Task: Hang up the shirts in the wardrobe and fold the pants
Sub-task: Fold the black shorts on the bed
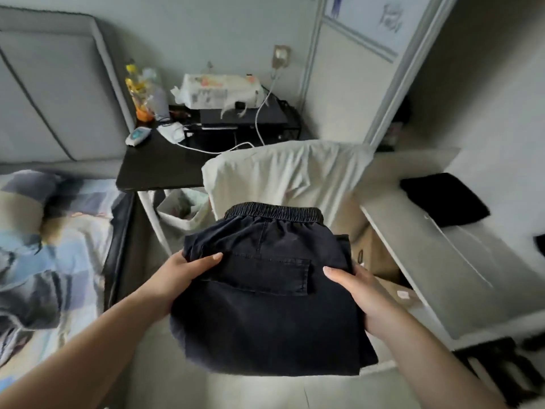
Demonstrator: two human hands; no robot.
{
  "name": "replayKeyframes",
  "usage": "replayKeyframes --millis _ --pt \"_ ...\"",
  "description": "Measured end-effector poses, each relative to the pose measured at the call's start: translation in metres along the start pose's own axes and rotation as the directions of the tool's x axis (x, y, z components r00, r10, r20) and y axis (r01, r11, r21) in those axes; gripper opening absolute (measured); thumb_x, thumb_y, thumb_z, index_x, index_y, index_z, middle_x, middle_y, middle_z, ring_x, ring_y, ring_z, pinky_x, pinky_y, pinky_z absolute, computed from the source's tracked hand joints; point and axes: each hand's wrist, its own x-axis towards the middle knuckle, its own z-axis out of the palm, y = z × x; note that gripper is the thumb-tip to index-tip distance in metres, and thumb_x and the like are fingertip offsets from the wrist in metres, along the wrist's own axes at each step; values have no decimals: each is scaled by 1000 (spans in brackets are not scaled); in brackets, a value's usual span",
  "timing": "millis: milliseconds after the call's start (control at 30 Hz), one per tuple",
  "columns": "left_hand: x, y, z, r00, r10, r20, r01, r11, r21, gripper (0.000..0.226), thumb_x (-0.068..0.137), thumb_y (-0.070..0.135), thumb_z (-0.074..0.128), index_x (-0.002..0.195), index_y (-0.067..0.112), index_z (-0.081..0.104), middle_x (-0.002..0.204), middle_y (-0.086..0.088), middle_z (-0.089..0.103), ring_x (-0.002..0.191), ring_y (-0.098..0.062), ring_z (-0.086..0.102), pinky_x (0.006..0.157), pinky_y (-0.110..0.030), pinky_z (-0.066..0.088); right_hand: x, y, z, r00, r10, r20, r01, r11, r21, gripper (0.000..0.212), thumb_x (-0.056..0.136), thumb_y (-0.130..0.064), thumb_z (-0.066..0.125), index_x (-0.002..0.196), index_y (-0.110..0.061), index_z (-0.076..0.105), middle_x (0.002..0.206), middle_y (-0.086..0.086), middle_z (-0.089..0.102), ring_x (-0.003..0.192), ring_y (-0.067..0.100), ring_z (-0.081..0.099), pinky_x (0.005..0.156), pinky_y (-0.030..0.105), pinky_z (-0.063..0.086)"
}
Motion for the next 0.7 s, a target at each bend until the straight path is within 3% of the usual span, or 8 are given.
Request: replayKeyframes --millis 133,233,367,467,567,700 --pt "31 -3 75 988 -46 149 38 998 56 48 70 29 76 112 9 66 104 -14 72 95 -29 70 76 -32 58 -29 -5 -66 989 -29 -142 41 995 86 23 83 -25 69 104 -36 69 108 -2 72 98 20 69 77 35 55" --pt "54 -4 121 969 -99 228 68 988 139 54 63 35 84 107 7 69 104 -16 72 96 -31 70 89 -38 51 -43 -3 -103 970 -22 -243 62 985 159 25 81 -25 69 104 -34 69 108 3 72 98 25 69 84 43 54" --pt "83 -1 169 923 -168 346 100 974 205 58 62 35 84 112 10 66 105 -15 72 95 -30 70 76 -33 56 -49 3 -136 935 -6 -355 96 967 237 21 88 -18 61 108 -23 67 104 6 73 93 26 70 67 32 57" --pt "113 2 200 894 -194 404 95 963 253 70 57 39 87 118 13 63 110 -14 71 99 -31 69 86 -39 53 -42 7 -156 883 19 -469 114 961 253 20 87 -15 62 104 -23 67 96 4 74 85 23 72 60 28 56" --pt "151 4 232 854 -246 458 113 948 297 64 65 35 86 121 13 62 120 -18 64 106 -34 66 90 -43 54 -26 12 -179 823 53 -565 111 961 253 22 85 -18 64 105 -27 67 92 0 75 83 20 72 66 31 55" --pt "201 4 277 793 -308 526 153 936 318 55 68 27 76 117 9 62 103 -15 72 94 -31 70 70 -34 58 1 12 -205 749 123 -651 83 958 275 29 84 -27 68 112 -29 61 94 -1 74 84 22 72 68 34 55"
